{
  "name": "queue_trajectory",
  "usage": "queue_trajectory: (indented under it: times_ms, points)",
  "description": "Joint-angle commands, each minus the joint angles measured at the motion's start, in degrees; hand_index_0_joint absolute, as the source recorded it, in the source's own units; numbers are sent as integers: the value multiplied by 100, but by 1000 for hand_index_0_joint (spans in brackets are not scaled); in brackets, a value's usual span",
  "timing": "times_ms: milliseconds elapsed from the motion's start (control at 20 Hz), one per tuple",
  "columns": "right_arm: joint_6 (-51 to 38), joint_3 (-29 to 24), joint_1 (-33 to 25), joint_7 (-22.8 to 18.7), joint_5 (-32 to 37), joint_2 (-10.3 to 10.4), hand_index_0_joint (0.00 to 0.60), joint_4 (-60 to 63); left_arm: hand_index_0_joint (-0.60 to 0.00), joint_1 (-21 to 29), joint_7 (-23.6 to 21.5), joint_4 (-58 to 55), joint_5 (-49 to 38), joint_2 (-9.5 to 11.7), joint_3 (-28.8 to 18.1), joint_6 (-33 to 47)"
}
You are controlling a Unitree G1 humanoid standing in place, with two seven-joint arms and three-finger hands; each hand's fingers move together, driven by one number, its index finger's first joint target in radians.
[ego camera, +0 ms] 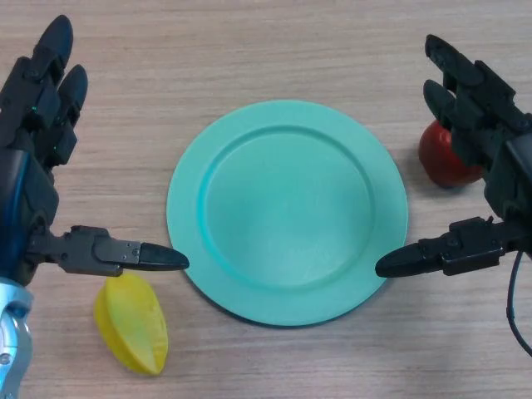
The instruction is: Pick up the yellow starfruit and place it on the plate
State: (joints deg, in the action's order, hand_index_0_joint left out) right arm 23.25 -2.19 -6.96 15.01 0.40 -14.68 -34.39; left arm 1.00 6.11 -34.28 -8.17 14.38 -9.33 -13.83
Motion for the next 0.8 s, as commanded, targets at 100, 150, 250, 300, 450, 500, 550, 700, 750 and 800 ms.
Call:
queue_trajectory:
  times_ms: [100, 150, 250, 300, 450, 500, 550, 700, 750, 800]
  points:
    - [-728, -190, -186, -128, 98, -97, 0, -339, 0, 179, -2, -350, -56, 133, -169, 454]
    - [-751, -187, -188, -153, 120, -84, 0, -349, 0, 193, -15, -363, -21, 138, -173, 451]
    - [-845, -175, -227, -202, 105, -88, 0, -313, 0, 210, -24, -370, 40, 151, -204, 462]
    - [-862, -159, -267, -218, 97, -83, 0, -302, 0, 198, -56, -348, 97, 140, -199, 543]
    - [-810, -128, -260, -197, 146, -60, 0, -298, 0, 133, -120, -309, 133, 88, -153, 745]
    - [-807, -98, -258, -201, 130, -62, 0, -305, 0, 144, -158, -337, 71, 80, -148, 738]
    - [-848, -77, -258, -204, 114, -53, 0, -265, 0, 139, -167, -421, 27, 84, -152, 654]
    - [-879, -46, -300, -222, 199, -7, 0, -97, 0, -40, -170, -851, -10, 11, -33, 4]
    - [-969, -44, -312, -260, 196, -6, 0, -29, 0, -125, -220, -955, 2, -43, 11, -122]
    - [-1021, -40, -325, -285, 191, -9, 0, 27, 0, -265, -304, -1056, 201, -104, 105, -82]
